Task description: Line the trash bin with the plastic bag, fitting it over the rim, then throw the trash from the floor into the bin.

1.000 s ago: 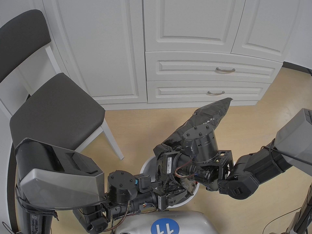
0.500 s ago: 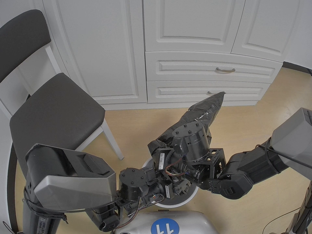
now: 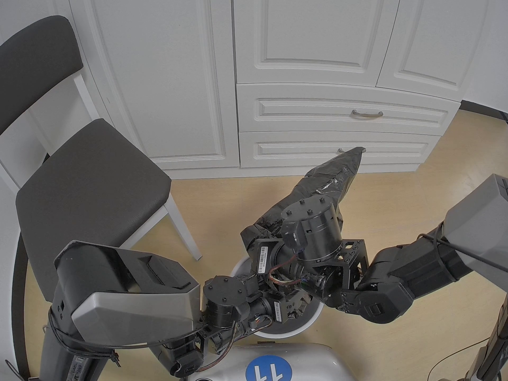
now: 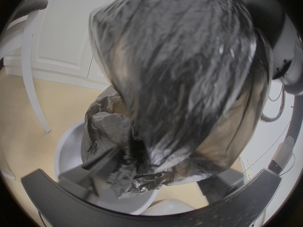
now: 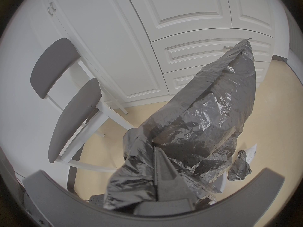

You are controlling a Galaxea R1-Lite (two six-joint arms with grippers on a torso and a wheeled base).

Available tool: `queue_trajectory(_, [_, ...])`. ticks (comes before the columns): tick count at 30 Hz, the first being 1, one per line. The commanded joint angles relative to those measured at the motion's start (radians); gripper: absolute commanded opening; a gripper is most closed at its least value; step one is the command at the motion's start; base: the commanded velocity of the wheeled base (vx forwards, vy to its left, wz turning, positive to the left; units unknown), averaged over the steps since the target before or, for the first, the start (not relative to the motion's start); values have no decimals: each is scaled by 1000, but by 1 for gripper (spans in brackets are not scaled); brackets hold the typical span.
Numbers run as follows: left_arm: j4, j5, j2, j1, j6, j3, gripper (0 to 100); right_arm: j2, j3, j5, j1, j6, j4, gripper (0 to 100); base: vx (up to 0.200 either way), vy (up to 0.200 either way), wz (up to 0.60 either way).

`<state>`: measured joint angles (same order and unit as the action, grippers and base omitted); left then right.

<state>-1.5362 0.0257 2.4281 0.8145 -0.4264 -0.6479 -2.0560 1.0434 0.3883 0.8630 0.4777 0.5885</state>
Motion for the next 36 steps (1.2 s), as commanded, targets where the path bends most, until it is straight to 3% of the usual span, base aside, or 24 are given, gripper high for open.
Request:
queue_trajectory(1, [-1,0,0,-1,0,-1,0,5,4,9,-5,-1,2,0,0,0,0])
queue_trajectory(14, [-1,-1,-30,-17,-2,4,0,68,-39,14,-18,-28,11,0,0,0,0])
queue_trajectory(15, [-1,-1,-35,-17,-2,5,0,77,-42,14,-21,-34,13,100,0,0,0])
queue_trajectory(19, [-1,0,-52,-23,0,8,0,138,-69,9,-50,-60,2,100,0,0,0])
queue_trajectory(23, [-1,-13,-86,-38,3,37,0,257,-138,-8,-101,-162,-3,100,0,0,0])
queue_trajectory(31, [1,-18,-173,-38,14,93,0,424,-238,-66,-113,-257,-52,100,0,0,0])
queue_trajectory(36, [4,-130,-293,-46,11,166,0,516,-276,-69,-140,-312,-56,100,0,0,0])
